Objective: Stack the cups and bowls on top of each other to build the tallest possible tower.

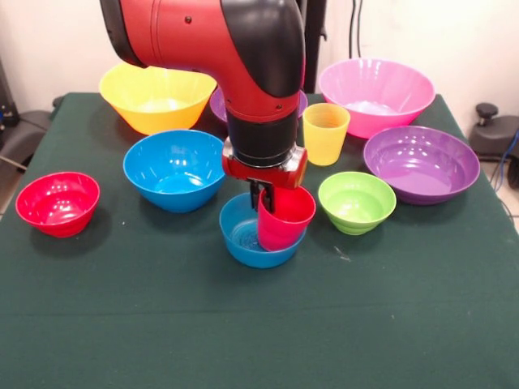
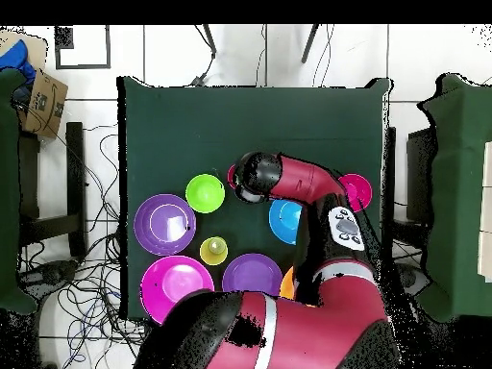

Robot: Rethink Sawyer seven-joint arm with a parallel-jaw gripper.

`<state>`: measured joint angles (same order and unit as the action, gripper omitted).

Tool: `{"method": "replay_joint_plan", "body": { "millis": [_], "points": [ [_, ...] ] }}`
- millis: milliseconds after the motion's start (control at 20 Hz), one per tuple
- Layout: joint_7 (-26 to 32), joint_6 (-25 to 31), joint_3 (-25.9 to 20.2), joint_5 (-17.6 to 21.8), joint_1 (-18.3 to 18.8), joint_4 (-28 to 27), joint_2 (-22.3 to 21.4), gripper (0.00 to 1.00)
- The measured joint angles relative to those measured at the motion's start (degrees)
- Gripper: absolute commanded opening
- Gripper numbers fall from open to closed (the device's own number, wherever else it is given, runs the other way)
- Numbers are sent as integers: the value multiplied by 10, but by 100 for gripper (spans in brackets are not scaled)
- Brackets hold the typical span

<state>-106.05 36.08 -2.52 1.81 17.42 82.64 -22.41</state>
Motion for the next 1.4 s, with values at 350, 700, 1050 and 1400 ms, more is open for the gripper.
{"method": "replay_joint_plan", "body": {
  "millis": [350,700,1050,1400],
  "points": [
    [0,0,13,0,-3,0,0,0],
    [0,0,25,11,-3,0,-1,0],
    [0,0,28,17,-3,0,-2,0],
    [0,0,28,18,-3,0,-3,0]
  ]
}}
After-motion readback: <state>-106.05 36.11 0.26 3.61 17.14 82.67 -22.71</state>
